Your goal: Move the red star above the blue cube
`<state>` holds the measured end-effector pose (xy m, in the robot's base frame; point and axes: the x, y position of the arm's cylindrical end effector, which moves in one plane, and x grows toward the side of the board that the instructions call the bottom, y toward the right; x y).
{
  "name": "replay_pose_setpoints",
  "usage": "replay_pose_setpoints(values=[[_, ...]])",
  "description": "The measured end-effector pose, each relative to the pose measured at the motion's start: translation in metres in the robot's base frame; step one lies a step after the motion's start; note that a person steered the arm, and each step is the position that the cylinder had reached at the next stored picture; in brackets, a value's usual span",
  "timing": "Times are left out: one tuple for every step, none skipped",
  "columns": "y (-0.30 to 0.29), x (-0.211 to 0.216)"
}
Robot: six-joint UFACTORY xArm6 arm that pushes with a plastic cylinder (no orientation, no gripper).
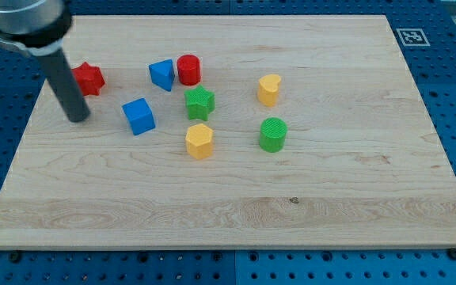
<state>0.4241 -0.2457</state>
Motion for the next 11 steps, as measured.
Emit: replay_pose_setpoints(values=[[-0.053, -0.034], [-0.057, -0.062], [-0.026, -0.081], [0.002, -0.061], [0.019, -0.049], [0.011, -0.047], [-0.018, -0.036], [-0.017, -0.034], [-0.002, -0.034], [0.015, -0.034], [0.027, -0.031]])
